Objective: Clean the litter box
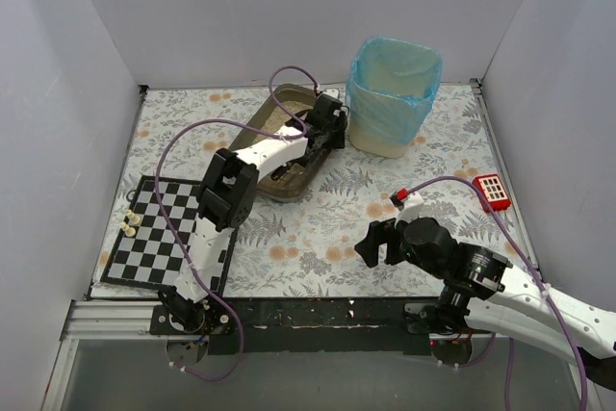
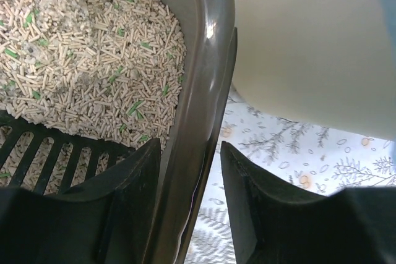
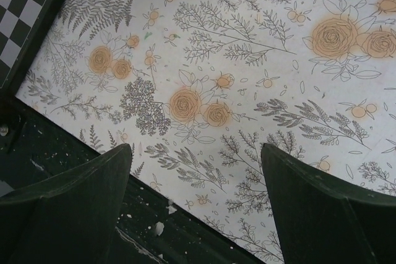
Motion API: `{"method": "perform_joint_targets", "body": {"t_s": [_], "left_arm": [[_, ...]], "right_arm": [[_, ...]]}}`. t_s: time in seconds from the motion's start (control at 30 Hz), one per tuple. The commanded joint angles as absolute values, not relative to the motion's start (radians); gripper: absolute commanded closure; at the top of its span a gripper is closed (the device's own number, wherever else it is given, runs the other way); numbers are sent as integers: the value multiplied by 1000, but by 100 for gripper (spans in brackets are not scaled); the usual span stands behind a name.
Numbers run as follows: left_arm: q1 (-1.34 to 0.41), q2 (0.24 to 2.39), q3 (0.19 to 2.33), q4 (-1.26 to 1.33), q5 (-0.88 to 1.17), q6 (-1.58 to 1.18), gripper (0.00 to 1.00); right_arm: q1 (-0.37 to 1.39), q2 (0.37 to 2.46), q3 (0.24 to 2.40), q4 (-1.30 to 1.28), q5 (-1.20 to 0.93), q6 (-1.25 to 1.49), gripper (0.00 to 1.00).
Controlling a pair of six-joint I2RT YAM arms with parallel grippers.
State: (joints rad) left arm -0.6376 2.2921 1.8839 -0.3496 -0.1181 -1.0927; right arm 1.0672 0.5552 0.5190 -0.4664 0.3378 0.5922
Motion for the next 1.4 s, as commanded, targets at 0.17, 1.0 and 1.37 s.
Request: {"method": "perform_joint_targets", "body": {"t_s": [0.17,1.0,1.37], "left_arm": [[-771,2260,1925,-478,-317,-1326,66],[-973,2152,1910,-836,-532,-2207,56],[-982,1990,1878,-781,-538,-2093,2]], "right_arm": [[1066,492,534,-508,365,634,7],[1066,482,684,-742,388,641,7],[1066,630,744,-689,95,477,4]]}}
